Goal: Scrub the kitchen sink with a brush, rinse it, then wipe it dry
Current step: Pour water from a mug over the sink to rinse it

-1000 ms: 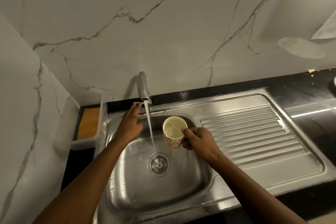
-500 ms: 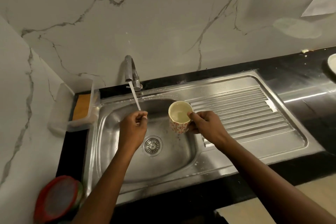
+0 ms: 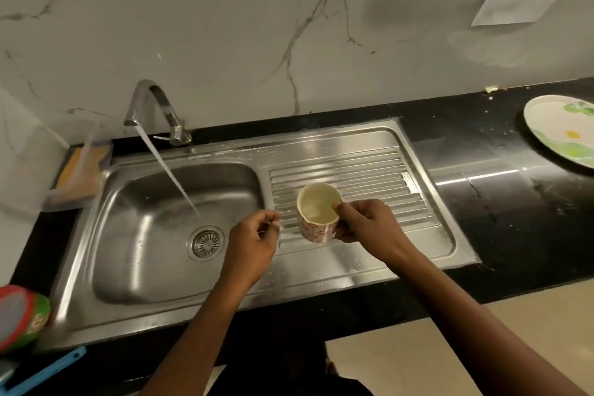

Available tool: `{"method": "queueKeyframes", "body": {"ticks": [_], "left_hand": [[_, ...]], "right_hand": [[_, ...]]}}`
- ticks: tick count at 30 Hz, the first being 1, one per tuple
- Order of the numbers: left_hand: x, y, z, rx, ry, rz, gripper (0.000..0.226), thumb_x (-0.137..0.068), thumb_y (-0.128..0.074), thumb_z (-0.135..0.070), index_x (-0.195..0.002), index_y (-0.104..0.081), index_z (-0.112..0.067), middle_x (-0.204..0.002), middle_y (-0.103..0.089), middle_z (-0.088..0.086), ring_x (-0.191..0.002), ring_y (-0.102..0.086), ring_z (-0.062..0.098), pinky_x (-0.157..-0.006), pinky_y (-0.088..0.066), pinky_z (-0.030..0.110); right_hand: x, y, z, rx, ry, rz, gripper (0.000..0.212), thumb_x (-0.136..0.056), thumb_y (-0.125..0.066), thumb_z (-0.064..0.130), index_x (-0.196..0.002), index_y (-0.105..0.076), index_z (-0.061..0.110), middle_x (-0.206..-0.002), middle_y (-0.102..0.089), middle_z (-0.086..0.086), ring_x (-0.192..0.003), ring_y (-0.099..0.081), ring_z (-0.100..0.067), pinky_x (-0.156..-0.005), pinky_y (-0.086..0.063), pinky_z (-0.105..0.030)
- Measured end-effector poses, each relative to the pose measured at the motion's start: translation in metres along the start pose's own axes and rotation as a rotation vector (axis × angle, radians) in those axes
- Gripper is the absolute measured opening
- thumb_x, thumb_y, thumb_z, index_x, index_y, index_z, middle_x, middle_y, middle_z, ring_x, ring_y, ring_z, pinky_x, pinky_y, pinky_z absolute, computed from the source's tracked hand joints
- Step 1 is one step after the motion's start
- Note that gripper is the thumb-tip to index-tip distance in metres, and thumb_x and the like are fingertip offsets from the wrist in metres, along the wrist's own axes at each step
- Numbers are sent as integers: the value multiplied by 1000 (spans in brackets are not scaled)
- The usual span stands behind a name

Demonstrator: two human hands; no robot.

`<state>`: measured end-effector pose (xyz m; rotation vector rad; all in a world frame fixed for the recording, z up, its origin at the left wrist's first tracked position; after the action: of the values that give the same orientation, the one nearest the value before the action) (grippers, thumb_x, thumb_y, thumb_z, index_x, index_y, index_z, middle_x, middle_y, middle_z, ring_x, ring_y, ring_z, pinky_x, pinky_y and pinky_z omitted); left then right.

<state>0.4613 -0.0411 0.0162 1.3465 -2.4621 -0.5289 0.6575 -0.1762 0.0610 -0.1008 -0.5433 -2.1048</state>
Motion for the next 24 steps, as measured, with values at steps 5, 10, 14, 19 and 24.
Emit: {"method": "queueKeyframes", "body": {"ticks": [5,10,14,19,24], "left_hand": [[10,-52,2,25,17,159,20,-101,-66,-19,-114,-76,-29,-104,-74,-22,-95,-68,-8,-82,-52,8],[12,-99,-2,32,-22,317,22,-102,-63,-19,-117,-76,-28,-112,-74,-18,-103,-68,-4,-95,-54,20],[14,-132,-13,-17,-47,398,26,-102,-60,-21,-122,-74,-30,-120,-73,-18,-110,-66,-1,-101,-53,25],[26,-177,-34,-131,-77,497,37,-104,-56,-28,-140,-63,-34,-145,-61,-12,-131,-56,5,-114,-42,26],[47,-230,-52,-261,-102,548,49,-107,-52,-28,-155,-46,-29,-162,-44,-8,-150,-37,10,-120,-25,22]], "right_hand": [[16,43,-28,19,-41,-48,42,-104,-61,36,-83,-78,4,-75,-77,-11,-76,-76,-30,-84,-63,-54],[44,78,-50,26,-85,-112,38,-105,-58,37,-92,-76,6,-83,-78,-10,-80,-76,-23,-86,-63,-49],[55,111,-67,27,-113,-159,37,-105,-57,36,-93,-77,6,-84,-78,-10,-82,-76,-24,-87,-63,-48],[54,161,-86,59,-126,-151,35,-104,-58,36,-94,-77,8,-82,-78,-8,-81,-77,-24,-87,-64,-49],[38,214,-103,174,-101,-86,37,-104,-58,38,-89,-78,11,-78,-77,-5,-76,-76,-21,-84,-64,-47]]}}
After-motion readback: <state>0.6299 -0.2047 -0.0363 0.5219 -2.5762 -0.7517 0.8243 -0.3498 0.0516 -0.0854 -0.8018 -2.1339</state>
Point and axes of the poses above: each hand's wrist, its own x-axis away from the middle knuckle, its own y-axis out of the back of the hand, z = x × y, the point moved 3 cm from there along -x, towards the middle knuckle
